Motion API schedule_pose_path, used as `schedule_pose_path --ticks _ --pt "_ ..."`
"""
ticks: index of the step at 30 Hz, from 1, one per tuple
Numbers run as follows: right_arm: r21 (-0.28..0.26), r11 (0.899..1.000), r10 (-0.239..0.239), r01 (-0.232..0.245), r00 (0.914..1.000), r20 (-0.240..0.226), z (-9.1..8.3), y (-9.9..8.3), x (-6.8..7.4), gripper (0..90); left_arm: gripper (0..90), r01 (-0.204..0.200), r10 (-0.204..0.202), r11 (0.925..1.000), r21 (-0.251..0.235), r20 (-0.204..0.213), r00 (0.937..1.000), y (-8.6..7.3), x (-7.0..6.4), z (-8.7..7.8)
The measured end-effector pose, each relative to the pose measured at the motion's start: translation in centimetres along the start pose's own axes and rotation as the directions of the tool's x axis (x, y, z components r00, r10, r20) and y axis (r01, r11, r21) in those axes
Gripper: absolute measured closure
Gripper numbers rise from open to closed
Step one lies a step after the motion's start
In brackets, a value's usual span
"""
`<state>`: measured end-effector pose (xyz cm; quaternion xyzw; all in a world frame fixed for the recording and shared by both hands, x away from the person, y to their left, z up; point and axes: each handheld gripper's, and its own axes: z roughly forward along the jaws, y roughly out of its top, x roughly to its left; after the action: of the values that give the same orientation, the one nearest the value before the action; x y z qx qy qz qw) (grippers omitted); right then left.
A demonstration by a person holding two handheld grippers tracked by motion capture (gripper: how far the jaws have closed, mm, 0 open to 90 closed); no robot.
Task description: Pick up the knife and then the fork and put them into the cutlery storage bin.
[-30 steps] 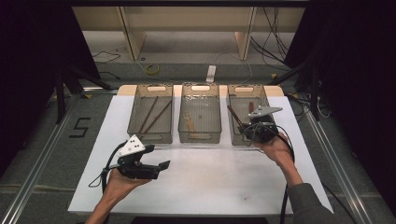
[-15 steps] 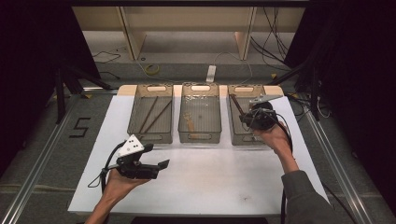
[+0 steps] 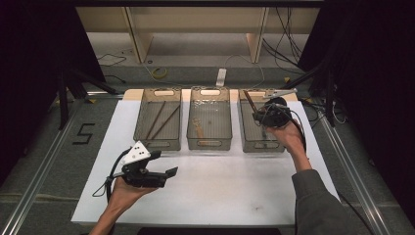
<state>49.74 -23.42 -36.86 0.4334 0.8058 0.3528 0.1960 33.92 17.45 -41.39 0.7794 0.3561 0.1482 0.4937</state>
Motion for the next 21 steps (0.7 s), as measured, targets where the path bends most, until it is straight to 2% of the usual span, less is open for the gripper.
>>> schedule_pose_path --ticks 9,21 --pt "0.012 1.0 0.029 -0.029 0.9995 0.015 0.7 1.1 -1.0 78.5 15.5 0.003 -0.003 1.0 0.007 0.005 1.0 0.0 0.0 0.1" --pt "0.026 0.998 0.064 -0.065 0.9975 0.031 2.1 1.6 -1.8 78.4 15.5 0.009 -0.008 1.0 -0.005 0.011 0.9999 0.0 0.1 0.1"
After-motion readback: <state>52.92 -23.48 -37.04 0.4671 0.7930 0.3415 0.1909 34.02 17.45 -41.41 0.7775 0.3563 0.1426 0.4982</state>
